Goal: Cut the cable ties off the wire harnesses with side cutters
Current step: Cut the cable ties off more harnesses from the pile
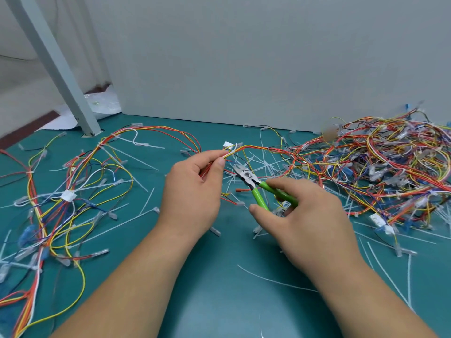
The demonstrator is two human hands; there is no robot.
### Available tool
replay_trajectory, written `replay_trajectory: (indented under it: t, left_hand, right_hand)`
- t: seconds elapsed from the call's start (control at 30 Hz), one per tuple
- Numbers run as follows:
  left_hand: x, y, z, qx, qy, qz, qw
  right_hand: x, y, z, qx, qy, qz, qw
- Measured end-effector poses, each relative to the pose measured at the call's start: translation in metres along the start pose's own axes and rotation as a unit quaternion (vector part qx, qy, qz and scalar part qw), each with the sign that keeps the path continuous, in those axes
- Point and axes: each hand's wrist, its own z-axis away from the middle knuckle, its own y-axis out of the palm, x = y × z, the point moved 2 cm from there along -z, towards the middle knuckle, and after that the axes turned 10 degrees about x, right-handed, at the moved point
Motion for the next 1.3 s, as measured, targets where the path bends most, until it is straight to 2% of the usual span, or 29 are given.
replay_trajectory:
  t: [0.27,0.37,0.5,0.63,0.77,0.83,0.93,1.0,1.13,1.3]
  left_hand:
    - [0.002,0.0,0.0,-0.005,0.001,-0.003,1.0]
    - [0.002,-0.001,0.0,-0.015,0.002,-0.006,1.0]
    - [0.003,-0.004,0.0,-0.022,-0.007,-0.003,1.0]
    - [0.005,-0.004,0.0,-0.019,-0.007,-0.019,1.0]
    - [0.007,-0.004,0.0,-0.01,-0.004,-0.036,0.999]
    - [0.006,-0.004,0.0,-0.006,-0.001,-0.039,0.999]
    - [0.006,-0.004,0.001,-0.002,0.002,-0.036,0.999]
    - [0.006,-0.003,0.001,0.001,0.005,-0.035,0.999]
    - [0.004,-0.001,0.002,0.007,0.016,-0.052,0.999]
    - [0.003,0.0,0.003,0.017,0.02,-0.055,0.998]
  right_hand:
    - [-0.005,-0.005,-0.001,-0.013,0.003,-0.046,0.999]
    - [-0.011,-0.007,-0.005,-0.022,0.024,-0.113,0.993]
    - [-0.019,-0.015,-0.011,-0.11,0.041,-0.232,0.966]
    - [-0.019,-0.018,-0.013,-0.173,0.039,-0.351,0.919]
    - [-0.018,-0.025,-0.012,-0.216,0.01,-0.4,0.891]
    - [-0.017,-0.024,-0.011,-0.179,0.007,-0.358,0.916]
    - [-0.014,-0.01,-0.008,-0.077,0.015,-0.236,0.969]
    - [-0.011,0.001,-0.005,-0.029,0.02,-0.169,0.985]
    - [-0.009,0.009,-0.003,0.014,0.029,-0.1,0.994]
    - [-0.01,0.008,-0.003,0.01,0.027,-0.085,0.996]
